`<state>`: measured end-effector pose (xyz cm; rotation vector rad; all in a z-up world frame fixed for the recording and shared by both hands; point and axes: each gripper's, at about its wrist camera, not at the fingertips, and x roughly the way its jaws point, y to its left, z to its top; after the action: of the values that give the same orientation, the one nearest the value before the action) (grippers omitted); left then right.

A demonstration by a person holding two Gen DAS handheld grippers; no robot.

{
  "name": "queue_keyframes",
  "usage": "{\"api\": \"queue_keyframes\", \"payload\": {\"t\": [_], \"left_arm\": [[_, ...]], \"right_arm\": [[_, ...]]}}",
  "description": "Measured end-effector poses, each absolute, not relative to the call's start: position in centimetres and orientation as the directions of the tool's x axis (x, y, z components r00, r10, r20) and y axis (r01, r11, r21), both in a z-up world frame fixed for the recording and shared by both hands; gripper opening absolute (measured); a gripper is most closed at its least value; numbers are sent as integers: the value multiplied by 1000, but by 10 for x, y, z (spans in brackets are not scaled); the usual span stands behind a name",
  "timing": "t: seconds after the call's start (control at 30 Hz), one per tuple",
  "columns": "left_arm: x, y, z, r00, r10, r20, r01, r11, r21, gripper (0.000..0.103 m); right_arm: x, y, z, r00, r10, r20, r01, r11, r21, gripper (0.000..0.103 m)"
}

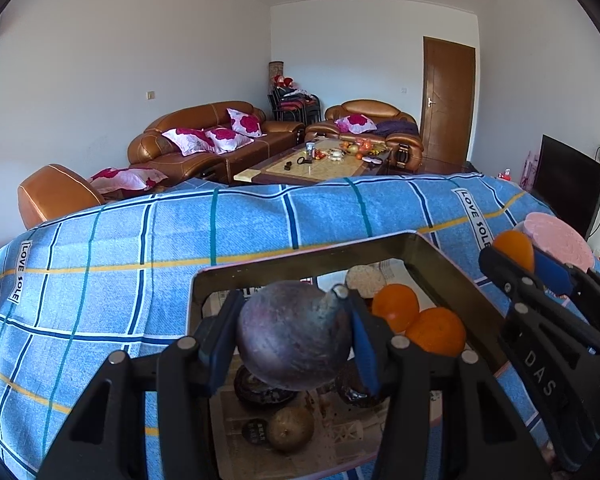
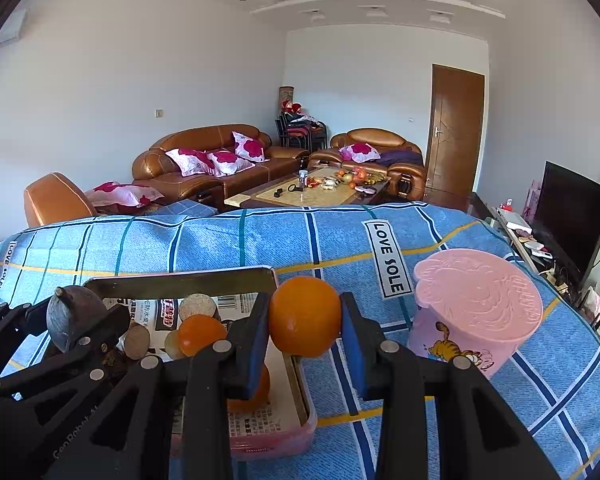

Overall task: Organize fruits
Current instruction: 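Lower both fruits into the tin box and open both tools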

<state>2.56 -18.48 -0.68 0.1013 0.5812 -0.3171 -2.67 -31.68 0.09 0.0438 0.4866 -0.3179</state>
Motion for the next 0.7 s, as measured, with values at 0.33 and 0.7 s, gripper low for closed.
{"api": "queue_keyframes", "payload": {"t": [0.33, 0.7], "left_arm": [[39, -186, -13, 753, -265, -603, 307, 951, -35, 53], [47, -189, -18, 734, -255, -629, 300, 953, -37, 53]], "right_arm": [[-13, -312, -3, 825, -251, -507, 262, 964, -51, 36], [-4, -303, -8, 812, -196, -549, 194, 979, -64, 37]]}}
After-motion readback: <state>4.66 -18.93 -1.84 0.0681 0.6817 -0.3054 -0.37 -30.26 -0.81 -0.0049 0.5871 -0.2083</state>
